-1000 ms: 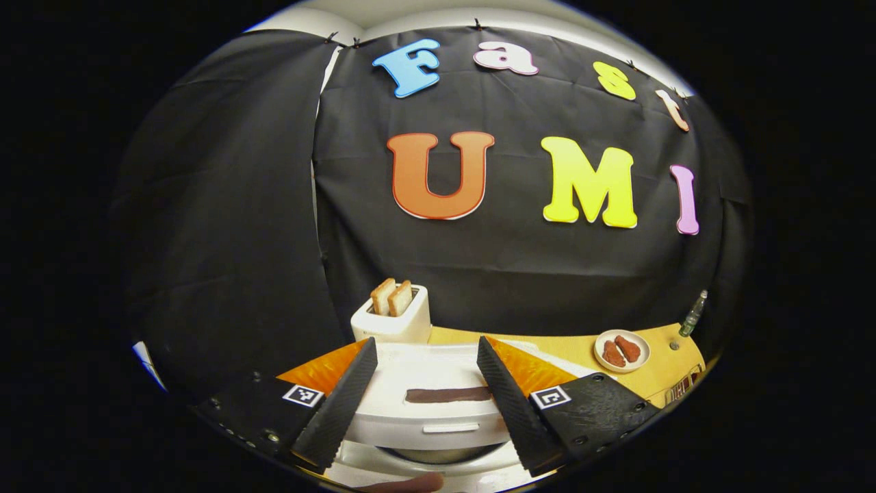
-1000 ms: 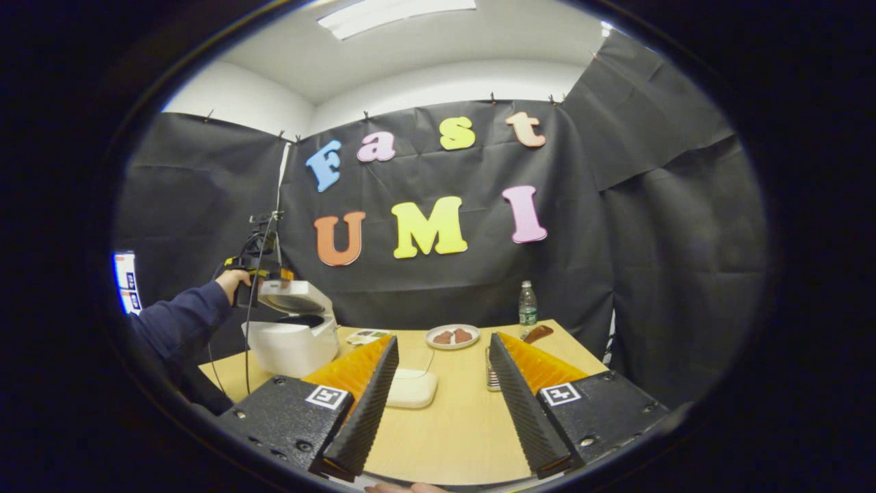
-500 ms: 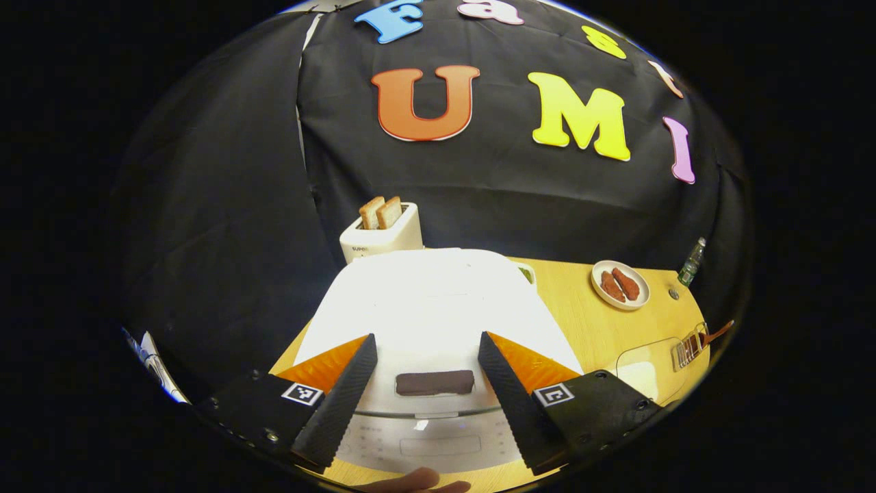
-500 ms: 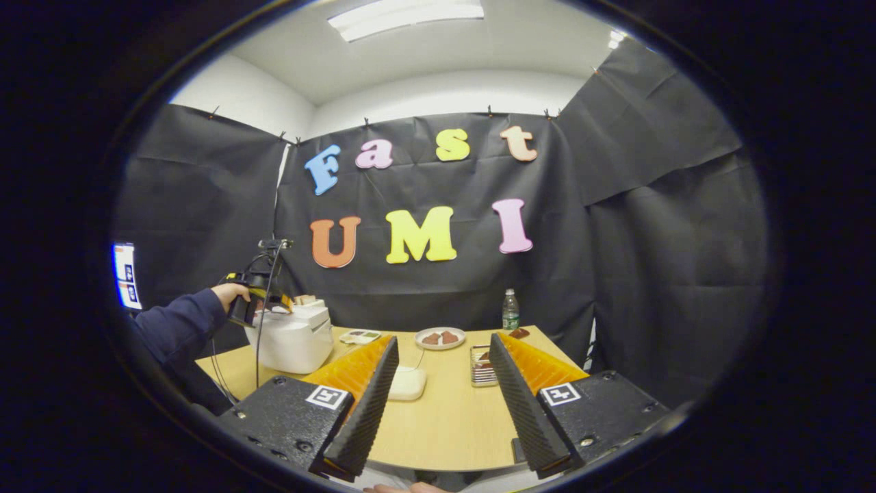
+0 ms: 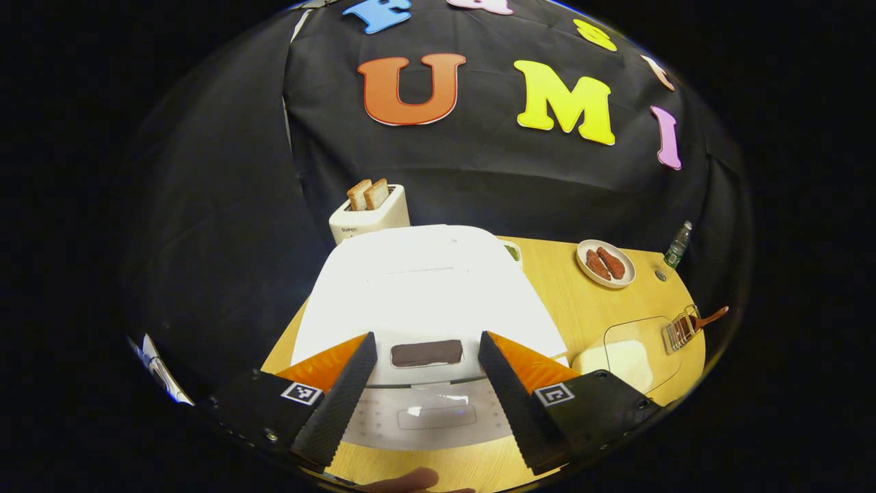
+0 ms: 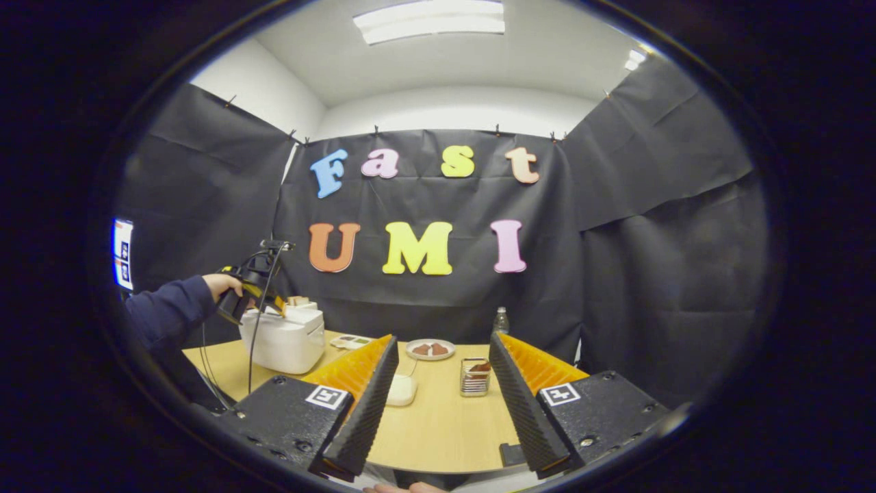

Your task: Close the left gripper, press the button to open the rice cooker; take a wooden spoon from the chopstick holder with the right hand, scoop a spoonful of rice and pour it into the rice cooker, then put the wooden spoon back into the chopstick holder.

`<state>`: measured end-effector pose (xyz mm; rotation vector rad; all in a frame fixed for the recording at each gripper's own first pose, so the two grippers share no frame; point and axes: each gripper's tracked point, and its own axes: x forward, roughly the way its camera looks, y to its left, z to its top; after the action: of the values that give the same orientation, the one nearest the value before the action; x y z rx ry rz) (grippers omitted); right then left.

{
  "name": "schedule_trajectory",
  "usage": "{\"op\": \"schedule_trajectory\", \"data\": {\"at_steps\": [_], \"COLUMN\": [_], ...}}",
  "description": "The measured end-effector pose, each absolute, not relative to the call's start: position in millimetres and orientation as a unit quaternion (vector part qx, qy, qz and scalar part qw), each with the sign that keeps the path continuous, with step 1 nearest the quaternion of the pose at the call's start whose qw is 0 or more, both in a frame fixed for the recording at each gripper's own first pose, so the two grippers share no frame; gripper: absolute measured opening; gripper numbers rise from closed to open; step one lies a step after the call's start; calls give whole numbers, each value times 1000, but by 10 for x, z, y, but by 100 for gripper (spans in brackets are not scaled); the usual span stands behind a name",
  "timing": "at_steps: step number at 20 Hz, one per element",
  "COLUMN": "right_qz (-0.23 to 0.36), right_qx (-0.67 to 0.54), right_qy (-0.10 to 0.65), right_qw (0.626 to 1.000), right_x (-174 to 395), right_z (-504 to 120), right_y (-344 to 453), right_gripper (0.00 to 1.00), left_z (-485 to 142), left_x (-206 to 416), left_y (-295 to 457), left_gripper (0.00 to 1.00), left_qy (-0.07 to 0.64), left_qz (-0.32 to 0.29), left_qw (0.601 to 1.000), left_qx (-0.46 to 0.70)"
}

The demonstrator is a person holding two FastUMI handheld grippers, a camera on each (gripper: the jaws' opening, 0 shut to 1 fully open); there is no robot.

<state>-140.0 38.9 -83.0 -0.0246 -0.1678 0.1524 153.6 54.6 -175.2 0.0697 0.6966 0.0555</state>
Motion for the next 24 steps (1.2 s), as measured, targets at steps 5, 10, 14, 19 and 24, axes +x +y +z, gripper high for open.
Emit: {"op": "schedule_trajectory", "data": {"at_steps": [5,10,14,19,24], "right_qz": [63,56,44,30,14], "right_qx": [-25,-27,-24,-17,-12], "right_qy": [-87,-88,-90,-85,-69], "right_qw": [994,994,995,996,997], "right_x": [-1381,-1362,-1363,-1301,-1189], "right_z": [-816,-791,-787,-798,-865], "right_y": [353,308,218,143,73], "right_gripper": [88,88,83,84,88], "left_z": [-1735,-1723,-1708,-1564,-1091], "left_x": [1546,1539,1520,1401,1103], "left_y": [553,541,543,446,304], "left_gripper": [98,98,97,95,95], "left_qy": [322,323,317,318,263], "left_qz": [26,29,36,35,31], "left_qw": [946,945,947,947,962], "left_qx": [39,38,39,32,61]}}
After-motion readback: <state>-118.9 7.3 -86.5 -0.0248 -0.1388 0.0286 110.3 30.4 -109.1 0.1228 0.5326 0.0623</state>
